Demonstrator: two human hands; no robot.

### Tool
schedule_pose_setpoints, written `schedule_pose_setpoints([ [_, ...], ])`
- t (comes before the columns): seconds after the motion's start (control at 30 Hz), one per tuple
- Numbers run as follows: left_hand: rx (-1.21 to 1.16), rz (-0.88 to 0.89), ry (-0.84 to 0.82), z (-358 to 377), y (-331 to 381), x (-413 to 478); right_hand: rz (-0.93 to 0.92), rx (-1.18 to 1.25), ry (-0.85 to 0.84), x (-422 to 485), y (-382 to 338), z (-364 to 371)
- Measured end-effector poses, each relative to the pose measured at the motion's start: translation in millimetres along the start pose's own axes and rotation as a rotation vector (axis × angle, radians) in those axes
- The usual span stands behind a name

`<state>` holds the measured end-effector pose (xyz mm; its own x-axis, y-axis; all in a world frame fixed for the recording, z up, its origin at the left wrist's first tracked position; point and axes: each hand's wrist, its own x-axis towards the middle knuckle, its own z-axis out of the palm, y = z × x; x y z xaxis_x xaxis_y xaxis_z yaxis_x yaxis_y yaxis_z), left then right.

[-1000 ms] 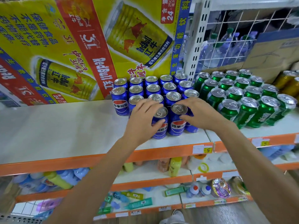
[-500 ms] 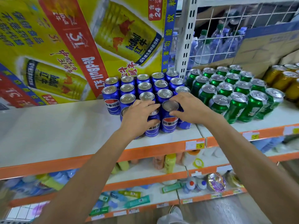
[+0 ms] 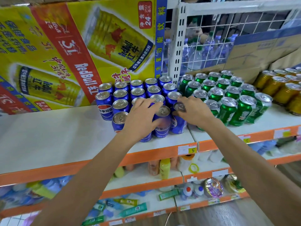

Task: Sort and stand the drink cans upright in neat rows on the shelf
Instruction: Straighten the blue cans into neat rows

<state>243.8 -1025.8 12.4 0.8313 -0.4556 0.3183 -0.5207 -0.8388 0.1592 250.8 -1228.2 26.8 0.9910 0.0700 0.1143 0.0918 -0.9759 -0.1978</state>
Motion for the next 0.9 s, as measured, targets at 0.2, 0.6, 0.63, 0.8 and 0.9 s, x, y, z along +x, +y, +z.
schedule_pose_setpoints([
  [0.2, -0.081, -0.010, -0.073, 11, -1, 20, -0.184, 0.138, -0.205, 8, 13, -17],
  [0.6, -0.221, -0.096, 0.044, 23, -6, 22, -0.249, 0.163, -0.312, 21, 38, -14],
  [0.63, -0.221, -0.102, 0.042, 23, -6, 22, -0.276, 0.163, -0.333, 23, 39, -16],
  [0.8, -0.209, -0.116, 0.040, 24, -6, 22, -0.374, 0.192, -0.351, 26, 43, -18],
  [0.9, -0.207, -0.117, 0.050, 26, -7, 22, -0.408, 0.182, -0.343, 27, 42, -12],
])
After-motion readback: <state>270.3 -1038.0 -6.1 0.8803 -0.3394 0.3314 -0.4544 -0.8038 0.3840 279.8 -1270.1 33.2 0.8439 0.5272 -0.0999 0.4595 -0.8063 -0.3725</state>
